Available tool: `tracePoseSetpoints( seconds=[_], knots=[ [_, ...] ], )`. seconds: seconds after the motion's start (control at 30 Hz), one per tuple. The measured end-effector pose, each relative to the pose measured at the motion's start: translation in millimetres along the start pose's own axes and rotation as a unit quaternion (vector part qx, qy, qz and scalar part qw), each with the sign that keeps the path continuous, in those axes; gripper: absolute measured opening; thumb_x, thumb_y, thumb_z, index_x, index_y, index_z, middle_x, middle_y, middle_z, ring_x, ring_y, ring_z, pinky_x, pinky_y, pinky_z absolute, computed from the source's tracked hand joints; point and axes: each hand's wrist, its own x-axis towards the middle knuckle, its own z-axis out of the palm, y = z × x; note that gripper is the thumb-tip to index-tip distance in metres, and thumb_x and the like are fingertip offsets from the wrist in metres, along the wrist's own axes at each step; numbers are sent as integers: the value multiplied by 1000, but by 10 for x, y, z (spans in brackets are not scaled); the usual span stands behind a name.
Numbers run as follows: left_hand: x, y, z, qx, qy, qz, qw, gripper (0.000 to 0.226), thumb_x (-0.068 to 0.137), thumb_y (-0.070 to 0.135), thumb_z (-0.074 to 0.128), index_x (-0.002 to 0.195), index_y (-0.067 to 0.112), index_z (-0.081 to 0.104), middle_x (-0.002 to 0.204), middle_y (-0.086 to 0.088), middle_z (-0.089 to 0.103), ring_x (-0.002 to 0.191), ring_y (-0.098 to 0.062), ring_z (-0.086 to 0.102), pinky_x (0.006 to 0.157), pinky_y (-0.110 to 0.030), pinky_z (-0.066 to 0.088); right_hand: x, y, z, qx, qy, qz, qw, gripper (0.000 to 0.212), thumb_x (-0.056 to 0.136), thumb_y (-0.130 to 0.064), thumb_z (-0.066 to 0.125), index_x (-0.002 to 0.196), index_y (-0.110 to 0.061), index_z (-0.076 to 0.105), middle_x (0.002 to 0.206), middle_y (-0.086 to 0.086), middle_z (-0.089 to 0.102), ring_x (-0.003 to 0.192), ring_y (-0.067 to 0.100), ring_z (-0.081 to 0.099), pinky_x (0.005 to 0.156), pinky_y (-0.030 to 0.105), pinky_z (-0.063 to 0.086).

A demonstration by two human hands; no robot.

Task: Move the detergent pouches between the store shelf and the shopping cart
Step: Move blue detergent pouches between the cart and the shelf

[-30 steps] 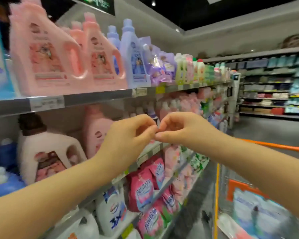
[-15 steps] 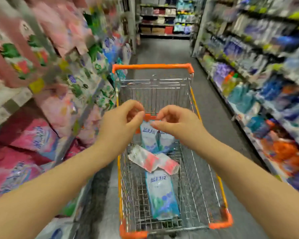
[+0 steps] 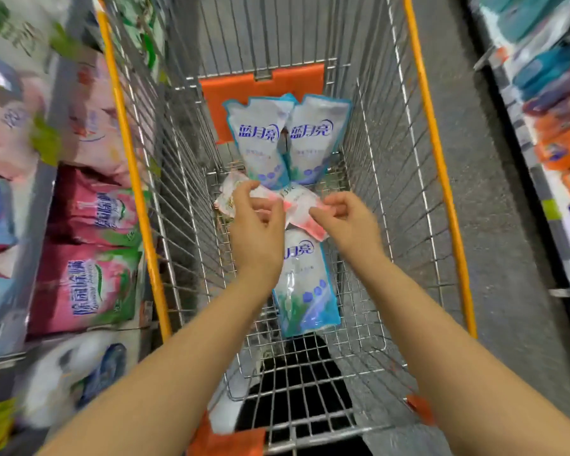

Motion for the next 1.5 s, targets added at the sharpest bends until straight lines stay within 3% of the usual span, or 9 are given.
tracePoseSetpoints(
  seconds=[0.23, 0.4, 0.47, 0.63, 0.8, 0.93, 1.17, 1.3, 1.5],
  knots=[
    [-177, -1252, 766, 98, -6, -184, 978, 64, 88, 24, 61, 141, 6, 30, 138, -13, 42, 127, -24, 39, 103, -26, 26, 362, 1214, 475, -37, 82, 134, 987, 57, 77, -23, 74, 125, -9, 49, 121, 11, 55, 110, 25, 53, 87, 25, 40],
    [-355, -1832, 907, 160, -54, -250, 953, 75, 89, 25, 60, 147, 5, 18, 143, -20, 36, 127, -21, 37, 102, -25, 24, 303, 1952, 660, -116, 17, 254, 960, 89, 82, -41, 68, 148, -8, 19, 151, 17, 26, 138, 31, 27, 112, 38, 24],
    [-389, -1965, 923, 131, -75, -264, 953, 70, 88, 26, 60, 146, 10, 22, 136, -12, 45, 108, -4, 45, 91, -18, 31, 263, 2122, 738, -105, 3, 277, 955, 94, 75, -54, 66, 147, -11, 24, 147, 17, 35, 133, 33, 35, 108, 45, 33],
    [-425, -2291, 1033, 20, -65, -380, 922, 82, 67, 57, 63, 136, 23, 33, 121, -7, 60, 105, -25, 61, 93, -45, 49, 273, 2251, 781, -148, -28, 307, 940, 87, 75, -50, 71, 139, -6, 32, 132, 18, 48, 122, 34, 46, 99, 38, 39],
    [-399, -2063, 1066, -33, -54, -475, 878, 66, 79, 50, 65, 127, 12, 42, 111, -7, 62, 96, -24, 64, 90, -42, 51, 420, 2122, 689, -104, -78, 350, 928, 68, 75, -45, 73, 125, -6, 47, 122, 10, 60, 109, 25, 59, 76, 23, 38],
    [-369, -1784, 951, -32, -53, -502, 863, 74, 72, 63, 63, 119, 6, 56, 111, -14, 66, 100, -29, 63, 90, -38, 50, 418, 1792, 604, -92, -88, 348, 929, 41, 74, -40, 75, 93, -5, 64, 68, -3, 63, 77, 20, 64, 75, 28, 51],
    [-625, -1335, 571, -82, -92, -468, 875, 99, 38, 81, 69, 103, 7, 66, 99, -14, 70, 86, -28, 67, 80, -41, 54, -143, 1198, 376, 17, -63, 345, 936, 38, 50, -44, 81, 67, -14, 66, 65, 5, 71, 76, 27, 71, 80, 47, 57],
    [-662, -731, 270, -86, -106, -394, 909, 69, 47, 76, 64, 83, 18, 65, 89, -12, 71, 84, -29, 68, 81, -43, 55, -449, 732, 201, 33, -20, 271, 962, 30, 61, -43, 80, 72, -18, 68, 62, -3, 71, 72, 22, 70, 77, 43, 58],
    [-694, 359, -274, -185, -76, -202, 959, 37, 83, 41, 66, 112, 17, 65, 99, -7, 71, 88, -20, 68, 85, -39, 54, -809, -286, -110, 33, 22, 67, 997, 51, 54, -59, 72, 92, -25, 68, 85, -5, 73, 80, 17, 69, 75, 35, 56]
  ],
)
